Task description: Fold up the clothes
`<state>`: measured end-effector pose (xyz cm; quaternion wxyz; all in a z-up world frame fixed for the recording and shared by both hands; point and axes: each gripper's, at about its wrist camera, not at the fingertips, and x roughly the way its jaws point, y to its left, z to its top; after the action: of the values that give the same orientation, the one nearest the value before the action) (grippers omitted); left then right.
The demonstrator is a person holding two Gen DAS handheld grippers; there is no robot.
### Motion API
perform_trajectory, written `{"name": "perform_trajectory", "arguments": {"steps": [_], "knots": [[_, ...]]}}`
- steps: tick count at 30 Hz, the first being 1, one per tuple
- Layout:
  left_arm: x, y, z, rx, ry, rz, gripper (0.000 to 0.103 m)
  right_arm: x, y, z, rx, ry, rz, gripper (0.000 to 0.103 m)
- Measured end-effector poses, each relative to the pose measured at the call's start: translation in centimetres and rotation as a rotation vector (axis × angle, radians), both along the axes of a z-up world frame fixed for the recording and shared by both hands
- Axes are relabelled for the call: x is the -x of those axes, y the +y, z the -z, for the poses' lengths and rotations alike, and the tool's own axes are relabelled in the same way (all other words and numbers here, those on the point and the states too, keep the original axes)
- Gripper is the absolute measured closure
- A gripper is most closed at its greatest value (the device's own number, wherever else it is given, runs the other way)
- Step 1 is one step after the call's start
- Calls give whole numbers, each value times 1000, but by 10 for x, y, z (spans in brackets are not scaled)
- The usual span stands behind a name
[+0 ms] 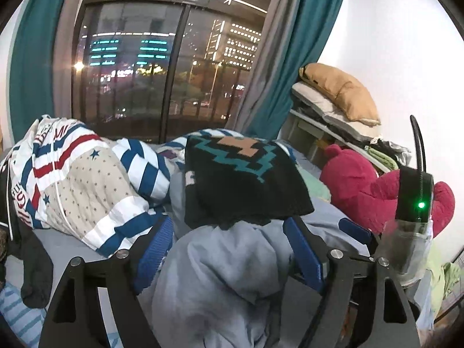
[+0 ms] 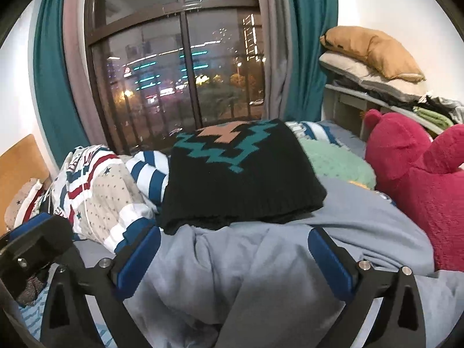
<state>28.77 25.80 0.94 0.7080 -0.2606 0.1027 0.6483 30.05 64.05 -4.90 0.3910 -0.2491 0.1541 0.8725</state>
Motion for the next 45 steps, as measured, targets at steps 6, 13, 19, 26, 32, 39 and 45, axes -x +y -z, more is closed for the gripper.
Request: {"name": "perform_trajectory", "arguments": {"steps": [6,13,19,26,32,39,45], "knots": [[4,-2,-5,5,2,-2,20,2,1,-1,-10,-7,16,0],[0,2,-3,20,50,-15,20,5,-1,0,-27,-16,23,0],[-5,-1,-4,-7,107,-11,20,2,0,-3,-44,6,41,0],[-2,-7,-7,-39,103,-15,16,7,1,1,-33,-14,21,0],[-2,-1,0,27,114,2,103,5,-2,-1,-39,4,17,0],[-2,1,1,35,88,24,103,11,-3,-1,-58,-27,12,0],[4,0,-4,27,76,-28,67,12,-8,-4,-77,-34,-2,0]]}}
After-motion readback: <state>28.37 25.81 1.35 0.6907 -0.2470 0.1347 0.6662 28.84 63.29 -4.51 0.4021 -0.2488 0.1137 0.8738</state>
